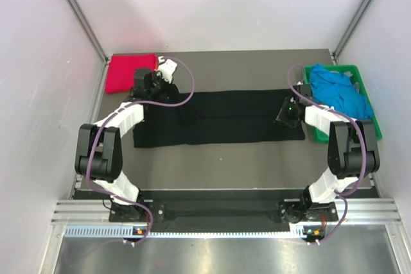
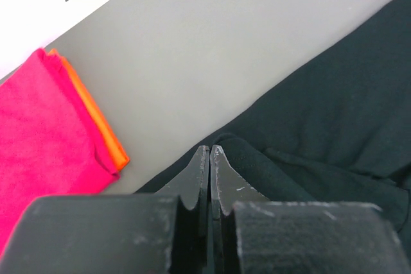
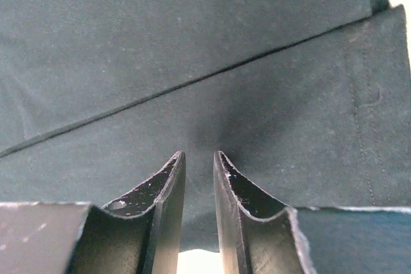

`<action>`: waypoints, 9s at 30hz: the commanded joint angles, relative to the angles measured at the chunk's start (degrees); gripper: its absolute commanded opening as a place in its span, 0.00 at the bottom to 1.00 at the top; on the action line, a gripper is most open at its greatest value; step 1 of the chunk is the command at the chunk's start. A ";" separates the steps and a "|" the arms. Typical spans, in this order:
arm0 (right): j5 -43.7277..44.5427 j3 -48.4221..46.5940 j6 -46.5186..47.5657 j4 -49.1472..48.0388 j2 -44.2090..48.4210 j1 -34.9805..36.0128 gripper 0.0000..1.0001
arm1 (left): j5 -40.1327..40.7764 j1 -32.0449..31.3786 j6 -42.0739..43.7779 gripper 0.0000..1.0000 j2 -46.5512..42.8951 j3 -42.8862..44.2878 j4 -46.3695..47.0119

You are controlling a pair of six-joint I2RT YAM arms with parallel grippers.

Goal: Fold and stack the t-shirts
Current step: Fold the tshirt

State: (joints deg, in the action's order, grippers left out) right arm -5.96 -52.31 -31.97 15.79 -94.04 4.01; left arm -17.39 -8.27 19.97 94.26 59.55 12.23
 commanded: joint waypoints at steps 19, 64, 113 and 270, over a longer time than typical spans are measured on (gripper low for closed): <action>-3.97 -4.64 3.75 -5.42 1.05 3.89 0.25 | -5.20 -0.43 -0.80 0.00 1.54 4.77 -5.80; -22.25 -41.63 -1.88 -35.48 -35.76 34.75 0.40 | 10.52 -0.34 -20.85 0.00 -25.79 -20.35 -11.97; -20.85 -59.04 3.67 -26.43 -49.66 34.66 0.44 | 20.46 -0.34 -16.63 0.00 -23.50 -19.82 -9.77; -16.38 -11.84 -1.87 -52.37 -22.94 37.65 0.21 | 2.79 4.85 -23.39 0.24 -6.99 -7.78 -14.61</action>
State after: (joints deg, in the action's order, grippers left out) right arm -23.97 -60.90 -32.75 -36.62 -115.72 40.16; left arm -12.29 -3.07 0.03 86.43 52.95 -7.66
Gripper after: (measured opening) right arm 0.214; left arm 0.245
